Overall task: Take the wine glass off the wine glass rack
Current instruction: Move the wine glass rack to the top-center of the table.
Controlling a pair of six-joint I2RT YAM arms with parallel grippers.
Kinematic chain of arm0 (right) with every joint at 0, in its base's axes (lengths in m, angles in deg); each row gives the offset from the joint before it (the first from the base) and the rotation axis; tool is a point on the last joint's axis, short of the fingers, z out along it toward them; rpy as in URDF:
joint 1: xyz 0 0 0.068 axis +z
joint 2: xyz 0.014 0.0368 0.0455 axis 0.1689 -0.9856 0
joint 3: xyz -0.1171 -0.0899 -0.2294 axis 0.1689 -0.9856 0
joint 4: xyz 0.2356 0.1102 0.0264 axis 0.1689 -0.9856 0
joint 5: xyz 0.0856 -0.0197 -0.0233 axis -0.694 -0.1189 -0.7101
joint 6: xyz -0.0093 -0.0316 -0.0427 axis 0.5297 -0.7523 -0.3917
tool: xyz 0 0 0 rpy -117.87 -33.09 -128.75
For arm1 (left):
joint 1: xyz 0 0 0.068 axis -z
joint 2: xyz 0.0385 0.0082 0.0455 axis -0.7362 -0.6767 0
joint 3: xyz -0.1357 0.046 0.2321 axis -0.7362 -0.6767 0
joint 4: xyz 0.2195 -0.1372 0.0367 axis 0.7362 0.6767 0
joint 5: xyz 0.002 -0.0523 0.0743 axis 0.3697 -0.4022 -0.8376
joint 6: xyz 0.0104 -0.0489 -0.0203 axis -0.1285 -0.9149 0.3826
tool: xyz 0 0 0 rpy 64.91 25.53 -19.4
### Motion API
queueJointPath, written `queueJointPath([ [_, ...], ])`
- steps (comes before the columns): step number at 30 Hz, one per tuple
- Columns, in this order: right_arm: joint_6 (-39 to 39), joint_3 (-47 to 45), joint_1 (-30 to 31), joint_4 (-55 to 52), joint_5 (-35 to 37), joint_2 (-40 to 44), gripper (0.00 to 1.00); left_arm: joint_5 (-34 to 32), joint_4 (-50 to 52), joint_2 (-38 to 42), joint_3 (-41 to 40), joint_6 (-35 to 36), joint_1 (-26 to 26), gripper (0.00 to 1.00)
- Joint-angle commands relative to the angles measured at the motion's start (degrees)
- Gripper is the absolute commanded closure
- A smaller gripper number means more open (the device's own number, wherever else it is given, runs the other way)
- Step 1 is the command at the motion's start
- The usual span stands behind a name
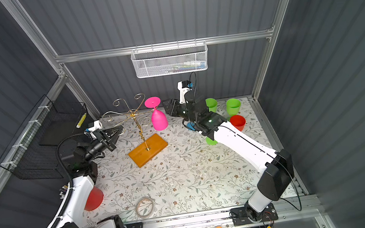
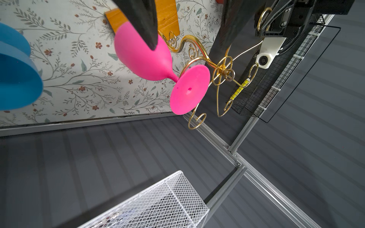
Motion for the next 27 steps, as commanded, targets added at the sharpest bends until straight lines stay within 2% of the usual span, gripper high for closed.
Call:
queueJointPath([
  [1, -1.4, -1.1, 0.2, -0.7, 1.9, 2.2, 0.48, -0.1, -5.2, -0.9, -1.0, -0.8, 2.1, 1.00],
  [14, -2.9, -3.5, 0.2, -2.4, 4.5, 5.3, 0.45, -1.3, -12.7, -4.9, -2.9, -1.1, 6.0, 1.00],
  [22, 2.2, -3.8, -2.4, -0.6, -0.8, 3.6, 0.43, -0.8, 3.0, -1.5, -1.3, 10.5, 5.9, 0.99],
  [27, 6.4, -3.0, -4.2, 1.8, -5.5, 1.9, 0.43, -1.8, 15.9, -0.2, 2.7, 19.2, 5.9, 0.87],
])
